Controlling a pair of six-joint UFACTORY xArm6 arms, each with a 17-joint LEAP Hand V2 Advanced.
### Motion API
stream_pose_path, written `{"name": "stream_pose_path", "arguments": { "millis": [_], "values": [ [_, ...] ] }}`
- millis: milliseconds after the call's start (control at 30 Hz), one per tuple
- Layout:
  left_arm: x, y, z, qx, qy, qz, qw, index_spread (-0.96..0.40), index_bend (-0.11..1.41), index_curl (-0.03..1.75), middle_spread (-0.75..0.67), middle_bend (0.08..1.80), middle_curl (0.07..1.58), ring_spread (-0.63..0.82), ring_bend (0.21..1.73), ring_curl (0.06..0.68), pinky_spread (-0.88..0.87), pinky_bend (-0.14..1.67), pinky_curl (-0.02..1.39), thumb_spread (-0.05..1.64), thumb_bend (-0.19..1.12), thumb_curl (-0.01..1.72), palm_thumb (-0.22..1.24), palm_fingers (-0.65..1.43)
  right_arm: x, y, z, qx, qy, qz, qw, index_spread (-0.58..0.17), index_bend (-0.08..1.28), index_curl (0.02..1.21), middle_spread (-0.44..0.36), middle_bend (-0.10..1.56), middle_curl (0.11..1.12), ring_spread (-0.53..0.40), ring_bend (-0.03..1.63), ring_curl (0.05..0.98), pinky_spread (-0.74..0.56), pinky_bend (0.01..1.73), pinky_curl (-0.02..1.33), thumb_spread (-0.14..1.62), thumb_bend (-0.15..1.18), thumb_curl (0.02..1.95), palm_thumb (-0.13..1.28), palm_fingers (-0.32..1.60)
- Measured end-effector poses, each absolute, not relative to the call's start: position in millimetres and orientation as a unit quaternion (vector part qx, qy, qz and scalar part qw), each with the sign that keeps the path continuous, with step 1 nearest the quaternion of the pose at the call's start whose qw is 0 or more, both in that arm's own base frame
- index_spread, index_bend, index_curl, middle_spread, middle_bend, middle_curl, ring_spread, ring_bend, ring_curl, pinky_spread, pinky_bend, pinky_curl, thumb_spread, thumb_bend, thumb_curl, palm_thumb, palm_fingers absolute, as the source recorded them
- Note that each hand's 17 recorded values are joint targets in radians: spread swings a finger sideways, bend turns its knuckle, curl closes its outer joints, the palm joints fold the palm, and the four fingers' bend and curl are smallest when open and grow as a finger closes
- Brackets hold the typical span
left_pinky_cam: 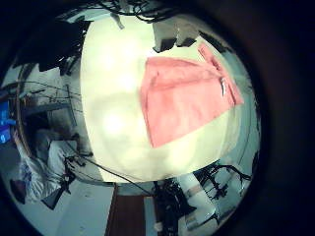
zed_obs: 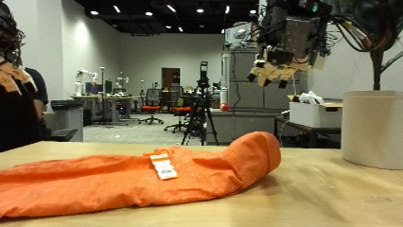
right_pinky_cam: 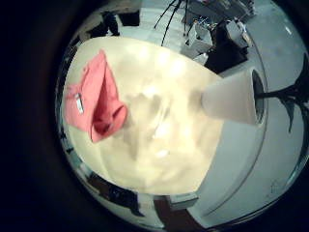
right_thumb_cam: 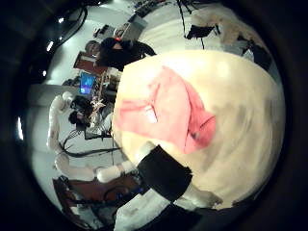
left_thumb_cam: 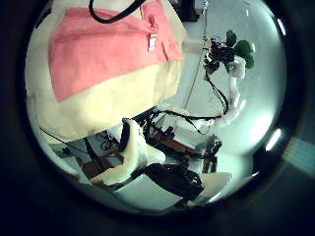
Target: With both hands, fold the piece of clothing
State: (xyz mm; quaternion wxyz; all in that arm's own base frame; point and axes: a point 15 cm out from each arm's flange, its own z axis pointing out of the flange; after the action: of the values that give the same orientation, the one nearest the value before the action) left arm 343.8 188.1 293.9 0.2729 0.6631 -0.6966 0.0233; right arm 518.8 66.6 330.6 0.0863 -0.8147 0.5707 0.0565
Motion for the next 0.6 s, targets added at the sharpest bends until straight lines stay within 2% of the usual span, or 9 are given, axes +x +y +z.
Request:
{"name": "stream_pose_path", "arguments": {
  "millis": [67, 167, 267, 467, 600],
  "values": [
    [341, 169, 296, 0.651, -0.709, 0.019, 0.270, 0.05, 0.14, 0.39, 0.44, 0.14, 0.24, 0.57, 0.37, 0.218, 0.59, 0.29, 0.33, 1.16, -0.02, 0.41, 0.38, -0.13, 503, 61, 322, -0.819, 0.565, 0.066, 0.077, -0.312, 0.50, 0.62, -0.018, 0.70, 0.57, -0.057, 0.80, 0.394, 0.29, 0.43, 0.49, 1.30, -0.02, 0.17, 0.28, 0.17],
    [328, 141, 296, 0.637, -0.721, 0.009, 0.273, 0.05, 0.15, 0.36, 0.44, 0.14, 0.22, 0.58, 0.36, 0.217, 0.59, 0.27, 0.33, 1.15, -0.02, 0.40, 0.37, -0.12, 485, 50, 308, -0.825, 0.557, 0.075, 0.066, -0.302, 0.46, 0.59, -0.014, 0.67, 0.55, -0.028, 0.75, 0.370, 0.31, 0.41, 0.47, 1.26, -0.02, 0.18, 0.27, 0.16],
    [318, 123, 294, 0.630, -0.729, 0.001, 0.268, 0.04, 0.15, 0.34, 0.44, 0.14, 0.20, 0.59, 0.35, 0.217, 0.59, 0.27, 0.32, 1.15, -0.02, 0.39, 0.36, -0.11, 466, 45, 284, -0.827, 0.551, 0.093, 0.053, -0.280, 0.37, 0.54, -0.009, 0.64, 0.52, 0.002, 0.71, 0.346, 0.31, 0.39, 0.44, 1.18, -0.02, 0.20, 0.29, 0.14],
    [312, 88, 293, 0.611, -0.746, -0.012, 0.263, 0.04, 0.15, 0.31, 0.44, 0.15, 0.19, 0.59, 0.34, 0.217, 0.56, 0.25, 0.32, 1.15, -0.02, 0.38, 0.36, -0.10, 466, 27, 254, -0.842, 0.532, 0.087, 0.015, -0.249, 0.25, 0.47, 0.009, 0.52, 0.46, 0.040, 0.60, 0.302, 0.28, 0.39, 0.42, 1.06, -0.02, 0.24, 0.32, 0.10],
    [301, 76, 286, 0.606, -0.747, -0.020, 0.273, 0.04, 0.15, 0.30, 0.43, 0.15, 0.18, 0.60, 0.34, 0.219, 0.56, 0.24, 0.32, 1.14, -0.02, 0.37, 0.36, -0.09, 481, 16, 226, -0.847, 0.526, 0.071, -0.007, -0.234, 0.21, 0.44, 0.020, 0.46, 0.43, 0.051, 0.55, 0.279, 0.25, 0.37, 0.40, 1.02, -0.02, 0.25, 0.34, 0.12]
  ]
}}
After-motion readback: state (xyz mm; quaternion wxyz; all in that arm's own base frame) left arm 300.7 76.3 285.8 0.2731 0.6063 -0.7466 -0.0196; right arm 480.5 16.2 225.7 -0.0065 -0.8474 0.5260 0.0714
